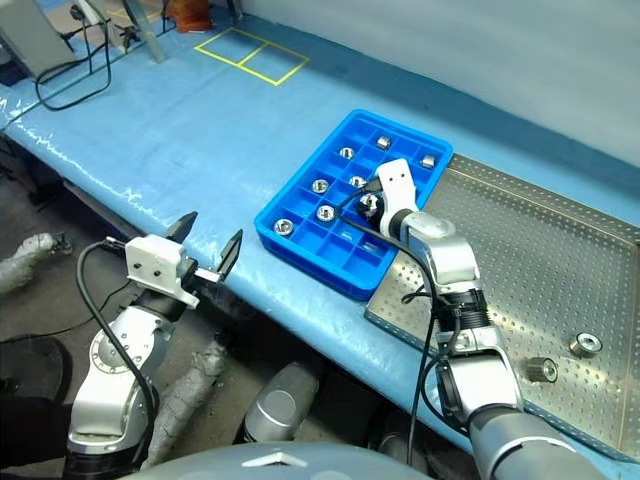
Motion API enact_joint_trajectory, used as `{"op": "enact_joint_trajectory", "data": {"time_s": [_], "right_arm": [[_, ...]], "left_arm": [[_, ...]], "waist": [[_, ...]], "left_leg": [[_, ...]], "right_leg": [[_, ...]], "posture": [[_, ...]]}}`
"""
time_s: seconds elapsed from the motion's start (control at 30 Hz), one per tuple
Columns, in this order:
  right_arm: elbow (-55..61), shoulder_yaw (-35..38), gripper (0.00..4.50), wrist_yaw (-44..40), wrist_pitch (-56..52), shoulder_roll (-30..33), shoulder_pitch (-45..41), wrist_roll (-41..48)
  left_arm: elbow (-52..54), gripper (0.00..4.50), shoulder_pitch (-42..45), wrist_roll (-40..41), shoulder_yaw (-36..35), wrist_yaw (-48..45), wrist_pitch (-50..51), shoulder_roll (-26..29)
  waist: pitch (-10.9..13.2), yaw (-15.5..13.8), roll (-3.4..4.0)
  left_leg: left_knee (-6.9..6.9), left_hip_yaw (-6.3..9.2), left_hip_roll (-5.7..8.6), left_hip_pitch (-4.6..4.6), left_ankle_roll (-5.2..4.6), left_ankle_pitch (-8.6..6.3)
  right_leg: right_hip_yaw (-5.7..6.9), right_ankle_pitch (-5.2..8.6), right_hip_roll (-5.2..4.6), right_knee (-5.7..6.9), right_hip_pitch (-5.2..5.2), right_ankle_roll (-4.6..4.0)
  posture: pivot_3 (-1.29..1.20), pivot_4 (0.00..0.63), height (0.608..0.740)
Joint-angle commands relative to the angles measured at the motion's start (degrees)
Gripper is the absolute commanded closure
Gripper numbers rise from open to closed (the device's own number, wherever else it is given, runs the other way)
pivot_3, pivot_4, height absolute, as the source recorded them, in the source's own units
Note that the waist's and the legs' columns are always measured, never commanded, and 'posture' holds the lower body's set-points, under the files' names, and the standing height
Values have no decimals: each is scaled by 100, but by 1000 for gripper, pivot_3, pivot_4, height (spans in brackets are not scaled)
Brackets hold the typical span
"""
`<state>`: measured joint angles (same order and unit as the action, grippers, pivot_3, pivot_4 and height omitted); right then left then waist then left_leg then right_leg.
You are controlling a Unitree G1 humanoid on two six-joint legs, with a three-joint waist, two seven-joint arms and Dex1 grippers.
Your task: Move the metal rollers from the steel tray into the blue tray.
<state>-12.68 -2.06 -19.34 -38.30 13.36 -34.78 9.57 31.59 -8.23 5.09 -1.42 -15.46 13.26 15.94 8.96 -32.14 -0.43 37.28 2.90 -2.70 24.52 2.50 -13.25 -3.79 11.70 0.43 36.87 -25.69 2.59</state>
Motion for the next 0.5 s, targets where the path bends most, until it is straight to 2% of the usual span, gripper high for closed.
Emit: {"op": "enact_joint_trajectory", "data": {"time_s": [0.03,0.17,0.3,0.5], "right_arm": [[56,365,901,309,448,-48,11,-16],[373,1015,901,834,898,-133,180,149],[1068,1483,901,1070,1039,-90,641,292],[2046,1710,901,1164,848,122,1482,334]], "left_arm": [[7,510,123,0,42,-56,-118,17],[-241,510,456,253,237,-285,-126,-108],[-699,510,992,191,676,-547,-220,-176],[-1321,510,1561,120,1130,-849,-425,-258]], "waist": [[0,14,0],[0,24,0],[-1,199,2],[-9,833,17]], "left_leg": [[0,0,0,-2,0,0],[5,2,0,0,4,5],[11,2,2,2,2,5],[10,2,2,3,-6,2]], "right_leg": [[0,0,0,1,1,0],[0,0,0,1,5,0],[-1,-3,0,-2,8,4],[-11,-22,4,-3,11,26]], "posture": [[483,150,740],[408,150,740],[326,150,740],[209,150,740]]}}
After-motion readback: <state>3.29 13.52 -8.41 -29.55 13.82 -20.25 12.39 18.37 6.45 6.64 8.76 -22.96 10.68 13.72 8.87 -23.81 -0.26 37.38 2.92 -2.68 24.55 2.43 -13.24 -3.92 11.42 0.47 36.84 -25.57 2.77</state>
